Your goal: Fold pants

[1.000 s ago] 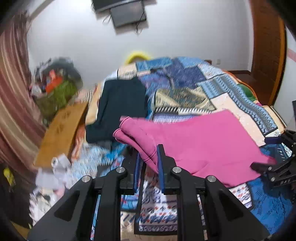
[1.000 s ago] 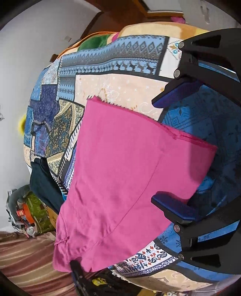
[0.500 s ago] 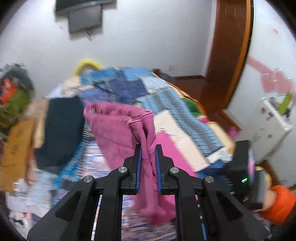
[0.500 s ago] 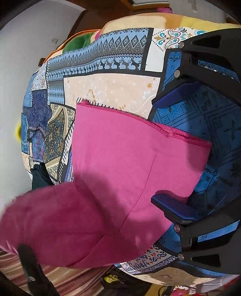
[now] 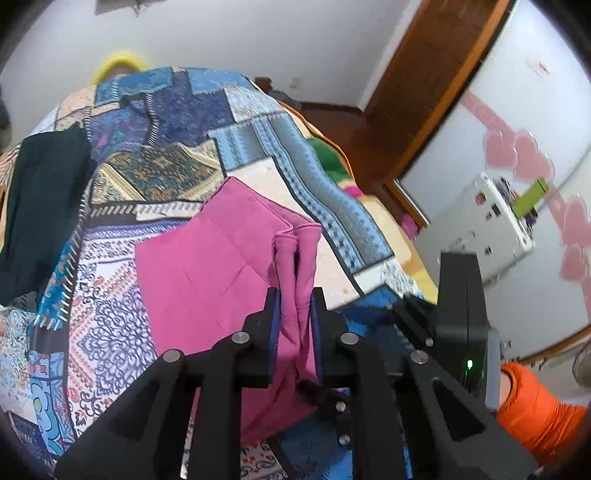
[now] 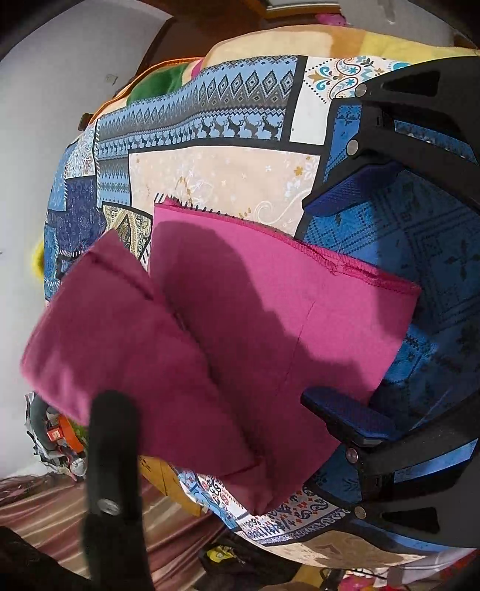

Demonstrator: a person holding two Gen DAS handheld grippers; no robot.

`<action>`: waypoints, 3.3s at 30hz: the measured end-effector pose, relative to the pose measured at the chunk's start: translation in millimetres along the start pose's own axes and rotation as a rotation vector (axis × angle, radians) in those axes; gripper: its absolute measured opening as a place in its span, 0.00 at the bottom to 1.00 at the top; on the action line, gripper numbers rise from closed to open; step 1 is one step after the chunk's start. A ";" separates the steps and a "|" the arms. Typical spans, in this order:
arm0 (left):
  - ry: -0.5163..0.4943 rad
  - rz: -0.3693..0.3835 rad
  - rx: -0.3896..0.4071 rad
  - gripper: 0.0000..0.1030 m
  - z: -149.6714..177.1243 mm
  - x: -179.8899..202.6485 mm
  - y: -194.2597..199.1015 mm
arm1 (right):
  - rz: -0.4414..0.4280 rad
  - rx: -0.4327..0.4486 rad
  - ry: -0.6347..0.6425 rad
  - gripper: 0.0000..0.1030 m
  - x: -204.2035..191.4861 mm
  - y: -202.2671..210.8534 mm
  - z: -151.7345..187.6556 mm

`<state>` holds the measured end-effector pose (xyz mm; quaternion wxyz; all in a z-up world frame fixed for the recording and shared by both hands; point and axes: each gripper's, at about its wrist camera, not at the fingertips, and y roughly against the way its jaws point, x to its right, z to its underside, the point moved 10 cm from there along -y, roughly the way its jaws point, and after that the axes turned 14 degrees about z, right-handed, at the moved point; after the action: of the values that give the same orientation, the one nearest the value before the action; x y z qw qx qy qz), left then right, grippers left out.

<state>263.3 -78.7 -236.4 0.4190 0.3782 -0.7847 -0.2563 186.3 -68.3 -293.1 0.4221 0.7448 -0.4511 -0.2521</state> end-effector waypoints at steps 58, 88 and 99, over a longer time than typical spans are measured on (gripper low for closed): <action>0.036 -0.322 -0.163 0.60 51.7 -169.6 15.6 | -0.079 -0.076 -0.188 0.45 34.8 -27.4 -22.8; -0.030 -0.354 -0.048 0.44 -24.1 -171.9 31.6 | 0.040 0.008 -0.075 0.36 61.6 -25.0 -75.3; -0.023 -0.294 -0.161 0.43 -50.3 -184.5 -57.7 | -0.012 -0.100 -0.163 0.36 64.5 -90.4 -90.1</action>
<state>394.9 32.5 -337.3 0.3970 0.4513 -0.7026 -0.3809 326.0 -67.8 -323.7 0.4190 0.7027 -0.4662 -0.3365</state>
